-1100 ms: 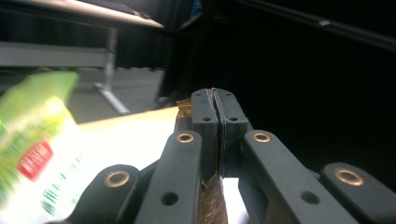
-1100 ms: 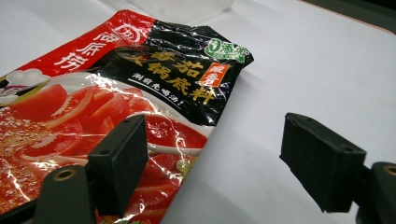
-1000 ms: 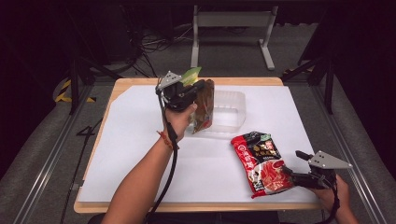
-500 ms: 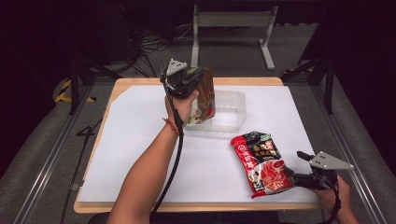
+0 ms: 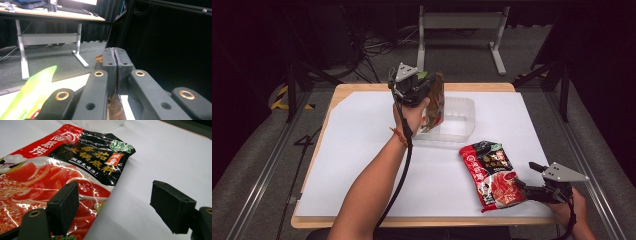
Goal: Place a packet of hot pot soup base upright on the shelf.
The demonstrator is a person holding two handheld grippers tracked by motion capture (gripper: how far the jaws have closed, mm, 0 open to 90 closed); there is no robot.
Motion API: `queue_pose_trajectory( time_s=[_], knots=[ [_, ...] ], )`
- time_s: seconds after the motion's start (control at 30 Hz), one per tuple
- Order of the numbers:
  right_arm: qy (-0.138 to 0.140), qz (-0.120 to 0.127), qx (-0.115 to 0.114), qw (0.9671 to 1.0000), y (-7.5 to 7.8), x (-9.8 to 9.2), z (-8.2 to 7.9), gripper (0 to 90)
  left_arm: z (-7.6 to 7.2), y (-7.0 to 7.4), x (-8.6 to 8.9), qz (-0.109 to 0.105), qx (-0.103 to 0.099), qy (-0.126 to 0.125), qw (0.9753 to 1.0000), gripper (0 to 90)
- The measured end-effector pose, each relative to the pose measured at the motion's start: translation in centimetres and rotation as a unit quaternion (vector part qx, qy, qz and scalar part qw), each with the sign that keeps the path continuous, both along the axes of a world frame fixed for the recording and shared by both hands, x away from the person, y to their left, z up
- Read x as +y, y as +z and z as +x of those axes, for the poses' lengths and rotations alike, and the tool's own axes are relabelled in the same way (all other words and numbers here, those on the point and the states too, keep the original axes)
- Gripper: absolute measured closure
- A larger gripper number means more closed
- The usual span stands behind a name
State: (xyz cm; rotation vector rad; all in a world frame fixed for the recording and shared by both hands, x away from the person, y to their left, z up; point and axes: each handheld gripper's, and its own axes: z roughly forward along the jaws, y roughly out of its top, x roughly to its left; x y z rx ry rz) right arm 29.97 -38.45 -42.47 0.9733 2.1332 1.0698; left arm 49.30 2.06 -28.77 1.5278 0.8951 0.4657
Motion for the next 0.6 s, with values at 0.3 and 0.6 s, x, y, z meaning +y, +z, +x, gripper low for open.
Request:
queue_pose_trajectory(
  time_s=[0.3,0.6],
  knots=[
    [-0.001,-0.001,-0.001,1.0000,0.0,-0.2,-0.1,23.2,0.3,0.2,0.2,0.000,-0.004,0.018,0.9998,88.1],
    [0.001,-0.003,0.000,1.0000,0.0,0.1,0.0,23.2,0.0,0.5,0.0,0.001,-0.008,0.018,0.9998,88.0]
  ],
)
